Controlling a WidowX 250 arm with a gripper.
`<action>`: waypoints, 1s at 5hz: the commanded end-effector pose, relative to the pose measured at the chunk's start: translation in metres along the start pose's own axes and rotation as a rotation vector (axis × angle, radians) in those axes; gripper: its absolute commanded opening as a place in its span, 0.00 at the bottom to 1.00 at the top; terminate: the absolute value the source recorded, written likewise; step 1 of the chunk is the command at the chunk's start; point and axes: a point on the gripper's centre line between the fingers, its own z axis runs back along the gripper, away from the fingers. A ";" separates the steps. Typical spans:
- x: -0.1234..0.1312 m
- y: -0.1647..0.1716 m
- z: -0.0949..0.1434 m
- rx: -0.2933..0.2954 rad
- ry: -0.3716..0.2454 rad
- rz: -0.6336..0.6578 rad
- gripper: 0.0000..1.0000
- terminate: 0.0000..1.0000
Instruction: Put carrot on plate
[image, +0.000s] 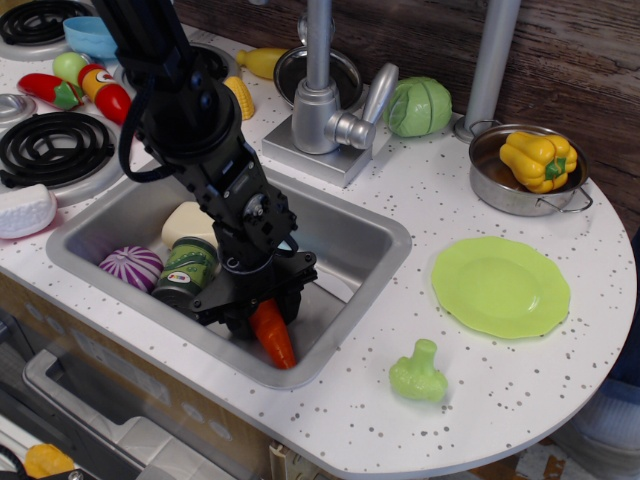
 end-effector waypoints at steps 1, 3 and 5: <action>0.037 0.014 0.039 -0.003 -0.003 -0.137 0.00 0.00; 0.049 0.014 0.110 0.098 -0.089 -0.414 0.00 0.00; 0.010 -0.029 0.144 0.018 -0.047 -0.843 0.00 0.00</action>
